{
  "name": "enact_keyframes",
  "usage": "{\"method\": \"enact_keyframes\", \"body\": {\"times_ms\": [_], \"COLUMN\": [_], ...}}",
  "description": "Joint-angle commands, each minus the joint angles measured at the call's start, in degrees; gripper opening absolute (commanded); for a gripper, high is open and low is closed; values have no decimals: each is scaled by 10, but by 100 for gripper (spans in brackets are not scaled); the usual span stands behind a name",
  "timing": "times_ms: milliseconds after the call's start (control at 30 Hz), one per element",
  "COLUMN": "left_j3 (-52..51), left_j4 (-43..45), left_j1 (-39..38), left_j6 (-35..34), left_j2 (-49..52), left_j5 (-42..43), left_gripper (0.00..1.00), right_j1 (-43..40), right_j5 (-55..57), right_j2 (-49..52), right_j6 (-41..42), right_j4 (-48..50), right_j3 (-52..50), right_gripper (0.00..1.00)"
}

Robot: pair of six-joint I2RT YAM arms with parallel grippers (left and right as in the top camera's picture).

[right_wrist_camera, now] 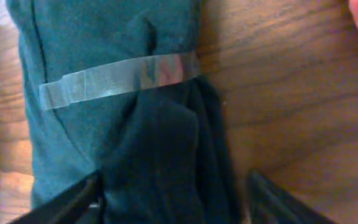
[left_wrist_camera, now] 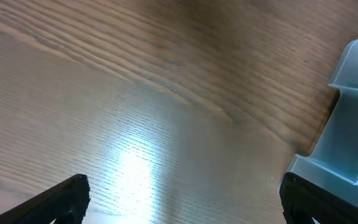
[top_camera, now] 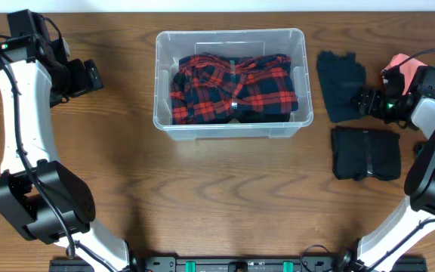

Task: Pack container
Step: 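Reach the right gripper to the dark green garment and grasp it, then carry the dark green garment with the right gripper into the bin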

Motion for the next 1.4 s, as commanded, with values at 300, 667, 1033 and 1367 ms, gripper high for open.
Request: {"method": "enact_keyframes", "body": {"times_ms": [300, 667, 1033, 1367], "left_j3": [-3, -3, -3, -3], "left_j4": [0, 0, 0, 0], "left_j1": [1, 1, 1, 1], "left_j6": [1, 1, 1, 1], "left_j2": [0, 0, 0, 0], "left_j5": [2, 2, 2, 2], "left_gripper": [98, 98, 98, 98], "right_j1": [24, 33, 120, 313], "right_j5": [-35, -49, -70, -55], "right_j2": [10, -107, -303, -320], "right_j6": [85, 95, 96, 130], "right_j4": [11, -124, -168, -111], "right_j3": [20, 122, 138, 136], "right_gripper": [1, 1, 1, 1]}}
